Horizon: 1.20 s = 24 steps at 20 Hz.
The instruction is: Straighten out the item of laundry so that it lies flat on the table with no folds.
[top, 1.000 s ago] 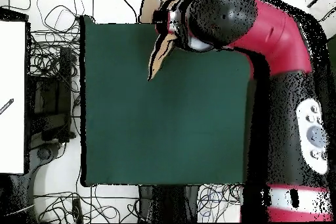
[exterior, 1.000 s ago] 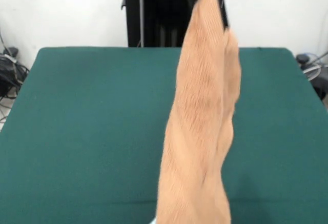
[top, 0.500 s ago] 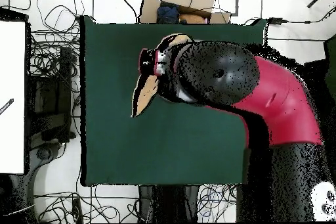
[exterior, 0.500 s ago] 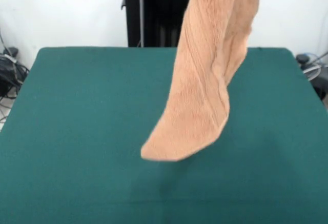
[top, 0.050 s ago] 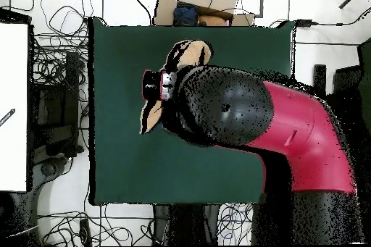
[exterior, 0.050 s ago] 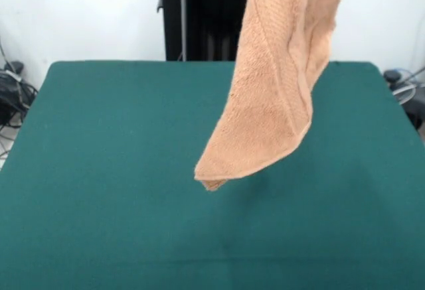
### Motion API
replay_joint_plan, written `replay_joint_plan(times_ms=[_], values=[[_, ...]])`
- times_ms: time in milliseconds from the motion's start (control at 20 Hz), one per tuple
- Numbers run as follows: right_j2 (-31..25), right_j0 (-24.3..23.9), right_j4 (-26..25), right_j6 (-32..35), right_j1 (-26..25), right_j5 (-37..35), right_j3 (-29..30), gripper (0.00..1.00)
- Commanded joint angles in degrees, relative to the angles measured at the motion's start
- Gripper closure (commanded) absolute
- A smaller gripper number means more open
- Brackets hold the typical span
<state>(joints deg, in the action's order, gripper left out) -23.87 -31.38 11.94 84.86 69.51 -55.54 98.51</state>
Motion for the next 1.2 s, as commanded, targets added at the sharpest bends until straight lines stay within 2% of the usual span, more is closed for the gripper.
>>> replay_joint_plan(times_ms=[50,350,500,750,1200], values=[[1.0,1.2,1.2,-0.3,2.8,2.6,11.5,1.00],[0.3,1.4,3.0,0.9,2.7,3.2,12.0,1.00],[0.2,3.0,1.8,2.5,2.2,5.6,12.9,1.00],[1.4,6.2,-8.7,5.6,0.6,1.5,9.1,1.00],[4.2,13.5,-21.7,13.9,-3.4,-2.8,2.4,1.00]])
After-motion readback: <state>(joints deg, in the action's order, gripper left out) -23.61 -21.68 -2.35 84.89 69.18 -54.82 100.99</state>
